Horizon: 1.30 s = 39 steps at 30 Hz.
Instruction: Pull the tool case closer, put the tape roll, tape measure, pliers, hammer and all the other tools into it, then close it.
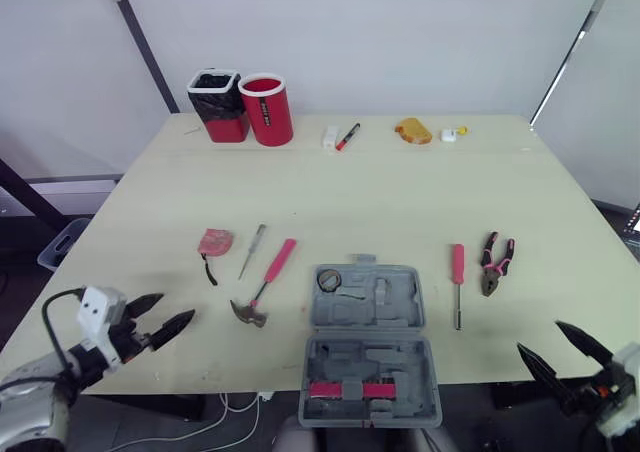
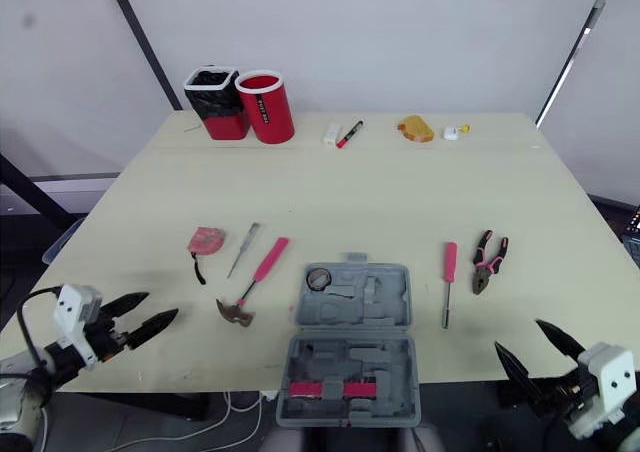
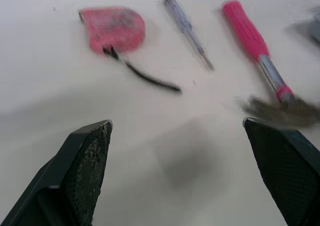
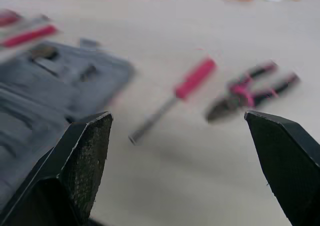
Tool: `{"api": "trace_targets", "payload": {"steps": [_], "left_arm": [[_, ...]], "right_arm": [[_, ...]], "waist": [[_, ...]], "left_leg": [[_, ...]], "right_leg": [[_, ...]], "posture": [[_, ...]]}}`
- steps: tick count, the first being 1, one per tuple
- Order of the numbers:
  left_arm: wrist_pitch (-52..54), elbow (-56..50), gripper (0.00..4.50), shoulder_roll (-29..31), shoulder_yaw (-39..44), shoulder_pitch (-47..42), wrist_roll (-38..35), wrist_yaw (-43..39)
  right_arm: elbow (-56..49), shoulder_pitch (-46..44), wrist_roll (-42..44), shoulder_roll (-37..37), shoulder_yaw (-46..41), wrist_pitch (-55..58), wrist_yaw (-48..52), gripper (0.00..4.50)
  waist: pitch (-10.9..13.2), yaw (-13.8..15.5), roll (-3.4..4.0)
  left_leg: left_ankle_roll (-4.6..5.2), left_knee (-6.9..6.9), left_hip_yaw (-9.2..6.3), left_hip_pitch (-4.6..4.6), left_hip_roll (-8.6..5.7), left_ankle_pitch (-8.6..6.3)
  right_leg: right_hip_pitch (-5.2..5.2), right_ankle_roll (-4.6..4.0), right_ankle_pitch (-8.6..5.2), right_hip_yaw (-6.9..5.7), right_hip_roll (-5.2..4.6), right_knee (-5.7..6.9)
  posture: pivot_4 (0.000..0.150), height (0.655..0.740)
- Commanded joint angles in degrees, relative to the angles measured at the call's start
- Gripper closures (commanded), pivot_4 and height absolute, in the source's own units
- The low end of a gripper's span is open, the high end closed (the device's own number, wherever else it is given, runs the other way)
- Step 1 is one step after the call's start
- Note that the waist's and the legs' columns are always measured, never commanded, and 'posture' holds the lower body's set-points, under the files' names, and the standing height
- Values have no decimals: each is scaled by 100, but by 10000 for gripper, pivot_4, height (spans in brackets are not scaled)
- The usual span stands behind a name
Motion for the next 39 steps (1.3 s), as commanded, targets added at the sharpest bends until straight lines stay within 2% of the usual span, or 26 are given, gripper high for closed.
{"api": "trace_targets", "payload": {"steps": [1,6,12,16,23,29,32,36,39], "left_arm": [[369,-596,0,-150,-41,25,-68,373],[798,-844,0,-500,-106,-321,328,1757],[1161,-1316,0,-937,-335,-499,601,2676],[1403,-1275,0,-1172,-380,-755,764,3297],[1531,-573,0,-1246,-456,-1391,1070,3970],[1688,125,0,-1332,-688,-1840,1245,4070],[1589,387,8424,-1307,-695,-1984,1280,4057],[1567,574,27711,-1231,-771,-2010,1337,3884],[1538,673,38427,-1163,-807,-1994,1405,3793]], "right_arm": [[-308,-238,136,-350,170,268,218,429],[-429,-1260,410,-869,737,877,530,429],[-603,-2173,623,-974,1339,1365,633,429],[-690,-2570,661,-929,1628,1532,646,429],[-609,-2935,549,-829,1829,1576,529,429],[-598,-3069,534,-688,1890,1577,400,429],[-666,-3063,460,-637,1993,1569,337,0],[-734,-3103,457,-605,2090,1606,297,0],[-784,-3108,514,-640,2144,1691,340,0]], "waist": [[0,-8,-2],[0,-15,-3],[-1,27,-5],[-1,44,-8],[-1,38,-15],[-1,55,-15],[-1,71,-14],[-2,70,-13],[-2,68,-12]], "left_leg": [[0,0,2,0,-1,0],[1,6,-7,2,1,1],[1,11,-20,-3,1,1],[1,13,-22,-3,0,1],[1,14,-28,0,0,1],[1,14,-30,-1,-1,1],[1,15,-35,8,-1,2],[1,15,-36,10,-1,2],[1,15,-36,11,-1,2]], "right_leg": [[0,4,2,1,0,-2],[2,11,8,1,12,5],[7,12,9,-2,20,9],[10,13,9,-2,21,8],[15,14,10,-6,26,9],[17,14,10,-9,27,7],[26,13,10,-14,27,10],[29,13,10,-15,27,9],[30,13,10,-15,27,9]], "posture": [[1500,7400],[1500,7400],[1500,7400],[1500,7400],[1500,7400],[1500,7400],[1500,7400],[1500,7400],[1500,7400]]}}
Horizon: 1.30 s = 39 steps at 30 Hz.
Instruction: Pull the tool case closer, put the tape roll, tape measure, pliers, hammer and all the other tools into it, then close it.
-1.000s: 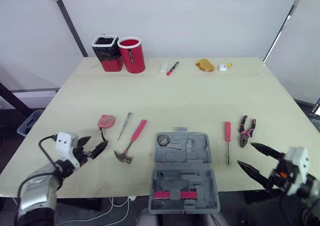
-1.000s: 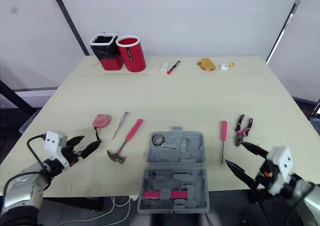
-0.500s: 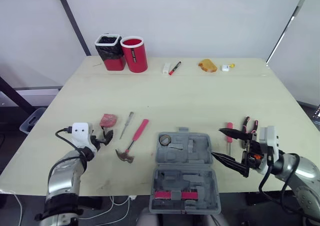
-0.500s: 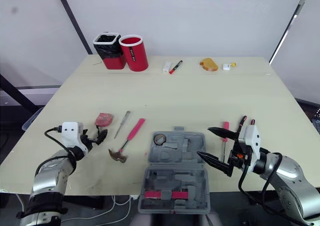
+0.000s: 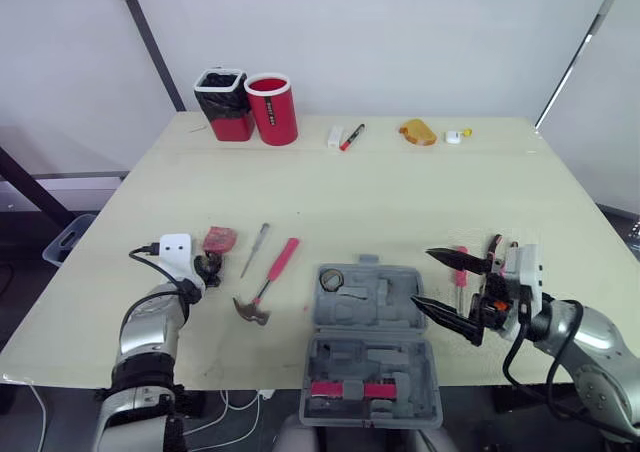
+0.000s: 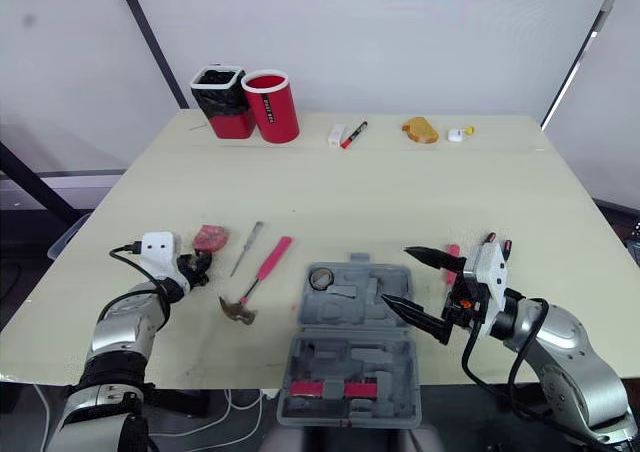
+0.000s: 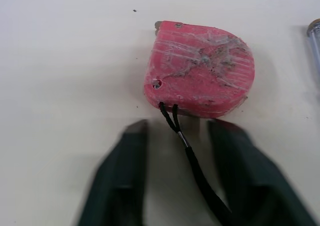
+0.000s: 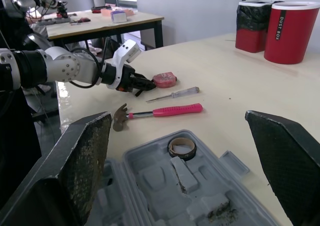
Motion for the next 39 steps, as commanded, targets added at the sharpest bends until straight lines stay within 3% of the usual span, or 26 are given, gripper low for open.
{"api": "trace_targets", "payload": {"steps": [1,10,22,31,39], "left_arm": [[22,223,42716,78,-99,72,77,-145],[99,-120,44193,256,-116,433,7,-583],[1296,-2930,44193,1120,-172,2723,-460,-1943],[1856,-4029,44193,1318,493,4089,-693,-1923],[1957,-4375,44193,1290,828,4760,-805,-2000]], "right_arm": [[-274,-55,109,-49,6,85,33,0],[-249,-225,144,-119,-15,201,120,0],[-116,-351,201,-249,138,317,421,0],[20,-559,204,-257,274,357,626,0],[93,-643,71,-316,422,329,880,0]], "waist": [[-1,-1,1],[-1,-50,2],[-3,-133,7],[-1,-108,15],[0,-97,16]], "left_leg": [[0,0,0,0,0,0],[0,0,0,3,0,0],[-1,-5,9,8,6,-2],[0,-12,20,11,4,-2],[0,-14,20,11,4,-2]], "right_leg": [[0,0,0,0,0,0],[3,0,0,0,0,-1],[0,-4,-3,3,-7,-4],[-1,-15,-9,2,-22,-18],[-3,-22,-13,2,-23,-21]], "posture": [[1500,7400],[1500,7400],[1500,7400],[1500,7400],[1500,7400]]}}
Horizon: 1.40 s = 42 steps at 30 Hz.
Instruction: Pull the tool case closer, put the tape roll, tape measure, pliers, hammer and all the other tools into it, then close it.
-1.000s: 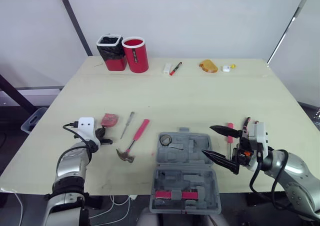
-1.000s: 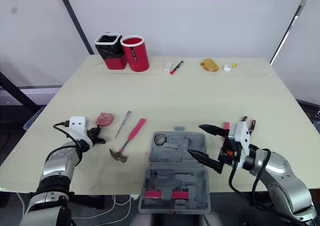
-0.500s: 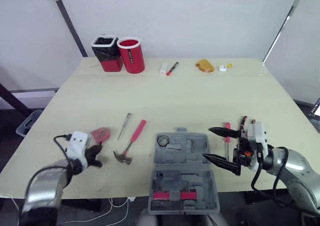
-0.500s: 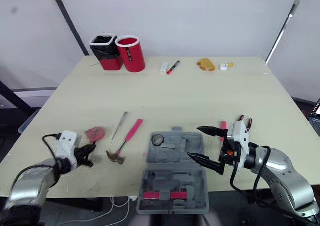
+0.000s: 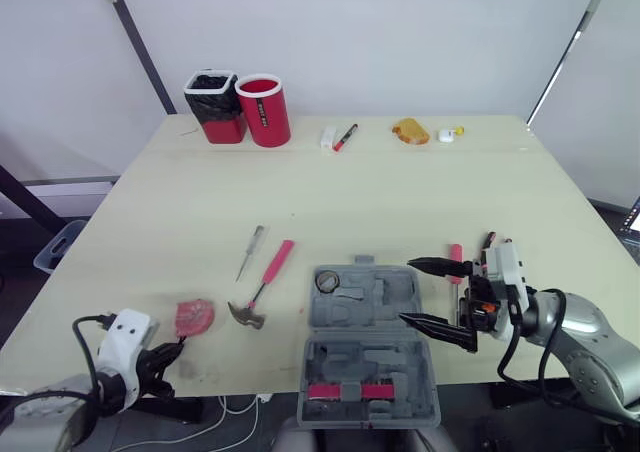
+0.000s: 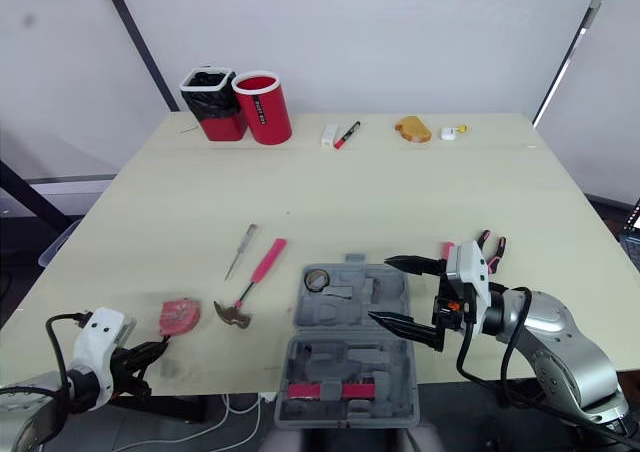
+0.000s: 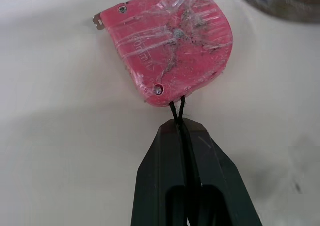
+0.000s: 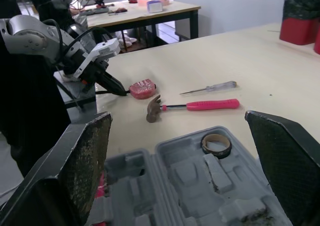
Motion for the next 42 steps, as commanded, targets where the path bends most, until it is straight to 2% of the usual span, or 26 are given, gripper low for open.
{"api": "trace_targets", "payload": {"steps": [1,7,13,17,18,19,20,22,23,24,25,26,29,32,42], "left_arm": [[121,-74,44193,29,99,223,12,-43],[61,-52,44193,99,59,226,-45,-265],[-19,-49,44193,209,9,325,-209,-765],[-209,-58,32880,253,98,228,-413,-1212],[-225,-28,27653,289,111,235,-437,-1314],[-313,62,25397,382,106,285,-393,-1465],[-407,139,19266,445,100,322,-344,-1578],[-613,350,13571,629,194,353,-306,-1843],[-711,450,8261,705,245,342,-316,-1953],[-860,566,6875,780,292,320,-324,-2085],[-1006,709,2556,868,332,288,-323,-2215],[-1304,871,470,962,369,251,-341,-2486],[-2007,1383,470,1182,429,13,-428,-3167],[-2684,2045,470,1343,374,-571,-360,-3514],[-5454,4747,470,1117,-994,-2965,618,-4253]], "right_arm": [[-73,-169,-48,-63,91,-65,180,0],[-68,-302,-424,-397,353,-152,545,0],[-134,-312,-483,-416,351,-117,527,0],[-176,-314,-491,-348,344,-114,433,0],[-192,-302,-494,-331,352,-112,409,0],[-211,-283,-476,-305,353,-98,375,0],[-230,-270,-467,-284,360,-87,346,0],[-247,-260,-472,-253,360,-86,303,0],[-247,-259,-481,-246,356,-91,291,0],[-240,-261,-497,-238,361,-102,279,0],[-231,-262,-511,-230,368,-114,264,0],[-223,-261,-528,-222,377,-133,248,0],[-205,-271,-591,-182,433,-156,208,0],[-222,-313,-649,-141,489,-121,163,0],[-219,-600,-818,18,646,-106,-58,0]], "waist": [[0,4,1],[1,17,1],[1,18,1],[3,21,-2],[4,21,-4],[5,22,-6],[6,22,-8],[7,22,-8],[7,21,-7],[7,21,-9],[7,21,-10],[7,22,-10],[8,35,-9],[8,56,-9],[6,28,-18]], "left_leg": [[0,0,0,0,0,0],[0,0,0,-2,0,0],[0,0,1,-4,-1,0],[0,0,1,-6,-1,0],[0,0,0,-7,-1,0],[0,1,-1,-9,-1,0],[0,1,-1,-10,-1,0],[0,1,-3,-11,-1,0],[0,1,-2,-11,-1,0],[0,1,-1,-12,-1,0],[0,1,-1,-15,-1,0],[0,1,-1,-17,-1,0],[0,1,1,-18,-1,0],[0,1,2,-21,-2,0],[0,3,9,-35,-3,0]], "right_leg": [[0,-1,0,0,0,0],[-1,-3,-1,-1,-1,-4],[-3,-3,-1,-1,-3,-5],[-3,-3,-2,-2,-4,-5],[-4,-4,-2,-2,-4,-5],[-5,-4,-2,-4,-5,-5],[-5,-4,-2,-5,-5,-5],[-7,-4,-2,-6,-4,-5],[-8,-4,-2,-6,-4,-5],[-9,-4,-2,-5,-4,-5],[-13,-4,-2,-6,-4,-5],[-14,-4,-2,-6,-4,-5],[-15,-5,-2,-6,-7,-5],[-22,-5,-2,-7,-9,-5],[-26,8,6,-5,3,-4]], "posture": [[1500,7400],[1500,7400],[1500,7400],[1500,7400],[1500,7400],[1500,7400],[1500,7400],[1500,7400],[1500,7400],[1500,7400],[1500,7400],[1500,7400],[1500,7400],[1500,7400],[1500,7400]]}}
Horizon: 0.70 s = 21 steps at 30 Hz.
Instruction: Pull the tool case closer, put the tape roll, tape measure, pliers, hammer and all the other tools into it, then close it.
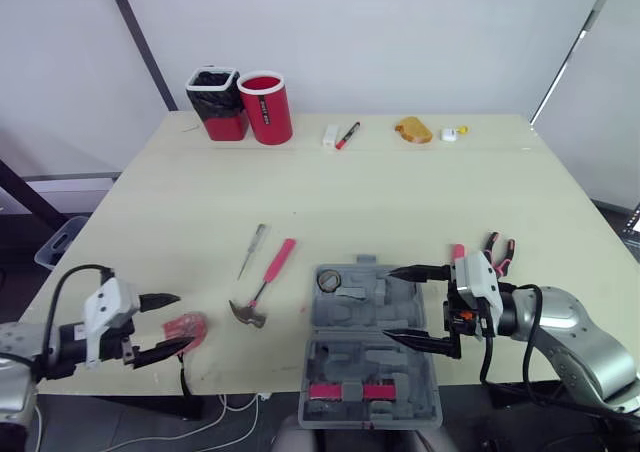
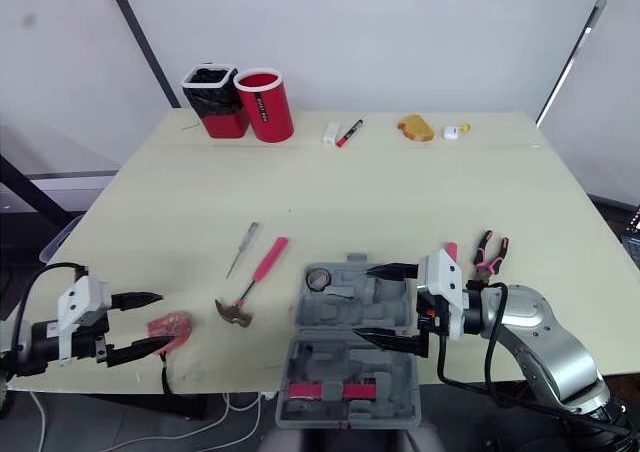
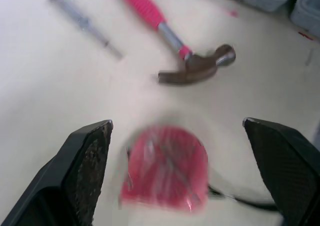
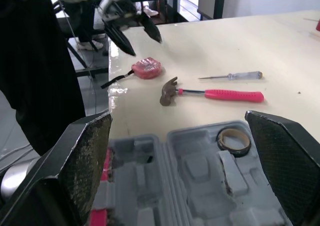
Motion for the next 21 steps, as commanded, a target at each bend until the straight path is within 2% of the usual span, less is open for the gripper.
{"api": "trace_targets", "payload": {"steps": [1,5,12,21], "left_arm": [[-913,1102,470,-59,-310,-688,317,-88],[-1412,2021,470,-20,-487,-1102,460,-231],[-1674,2562,470,95,-517,-1198,397,-614],[-2079,2839,470,-184,-772,-1287,832,75]], "right_arm": [[-117,-236,-41,31,-3,-36,-53,0],[-63,-370,-45,90,48,9,-75,0],[-3,-389,61,74,-25,35,7,0],[25,-471,51,74,-130,28,4,0]], "waist": [[0,-11,-5],[-2,-22,-10],[-2,-15,-11],[-2,-3,-11]], "left_leg": [[0,0,-1,0,2,0],[1,4,-5,-3,5,1],[1,4,-3,-5,6,0],[1,6,-3,-5,6,0]], "right_leg": [[-1,8,5,0,3,2],[-6,9,6,0,12,10],[-8,9,6,1,9,9],[-8,10,6,1,8,13]], "posture": [[1500,7400],[1500,7400],[1500,7400],[1500,7400]]}}
